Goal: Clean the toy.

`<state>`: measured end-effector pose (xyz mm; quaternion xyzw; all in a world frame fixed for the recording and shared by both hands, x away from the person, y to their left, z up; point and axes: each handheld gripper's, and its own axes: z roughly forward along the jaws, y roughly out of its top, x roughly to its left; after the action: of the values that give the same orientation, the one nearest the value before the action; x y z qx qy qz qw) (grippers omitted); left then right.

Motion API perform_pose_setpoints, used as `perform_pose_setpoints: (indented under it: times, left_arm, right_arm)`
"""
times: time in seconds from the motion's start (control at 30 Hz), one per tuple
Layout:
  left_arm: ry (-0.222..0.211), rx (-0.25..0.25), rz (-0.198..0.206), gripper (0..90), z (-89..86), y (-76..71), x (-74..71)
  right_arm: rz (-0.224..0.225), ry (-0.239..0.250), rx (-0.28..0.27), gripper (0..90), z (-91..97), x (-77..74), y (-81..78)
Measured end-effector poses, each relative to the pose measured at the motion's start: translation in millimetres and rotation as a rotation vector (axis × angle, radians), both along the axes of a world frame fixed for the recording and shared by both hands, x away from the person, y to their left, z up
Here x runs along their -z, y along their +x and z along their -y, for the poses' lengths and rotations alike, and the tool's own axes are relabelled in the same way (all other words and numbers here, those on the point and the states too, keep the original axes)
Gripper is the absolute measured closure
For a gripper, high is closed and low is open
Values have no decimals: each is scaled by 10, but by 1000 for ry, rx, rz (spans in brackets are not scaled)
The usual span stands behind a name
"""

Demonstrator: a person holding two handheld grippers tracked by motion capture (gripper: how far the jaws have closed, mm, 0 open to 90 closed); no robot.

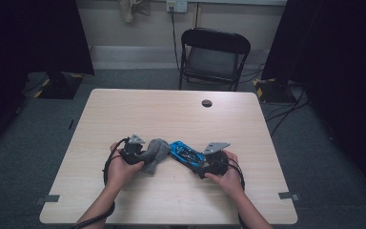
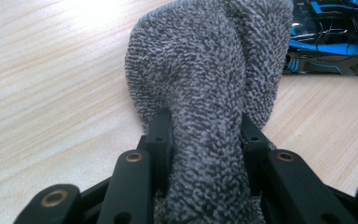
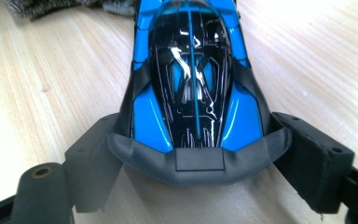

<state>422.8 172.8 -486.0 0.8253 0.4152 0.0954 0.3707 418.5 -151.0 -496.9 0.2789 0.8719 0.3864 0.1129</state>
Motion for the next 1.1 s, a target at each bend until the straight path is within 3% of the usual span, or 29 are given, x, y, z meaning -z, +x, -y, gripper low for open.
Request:
perform_pose_setpoints:
  times: [0.07, 0.17, 0.5, 0.7, 0.8, 1.1]
  left_arm:
    - [2, 6, 1, 649, -3, 0, 6]
    - [5, 10, 2, 647, -3, 3, 8]
    - [25, 24, 24, 647, 12, -17, 18]
    - [30, 24, 33, 647, 21, -22, 22]
    - [29, 26, 32, 648, 17, -18, 22]
    - [23, 30, 44, 648, 9, -33, 33]
  right_arm:
    - [-21, 42, -3, 199, 15, -21, 5]
    - [-17, 72, 7, 195, 51, -81, 2]
    - [-16, 33, -1, 182, -5, -209, 1]
    - [-9, 49, 0, 196, -66, -316, 68]
    - [-8, 20, -10, 220, -118, -336, 129]
    - [-65, 81, 53, 262, -175, -247, 309]
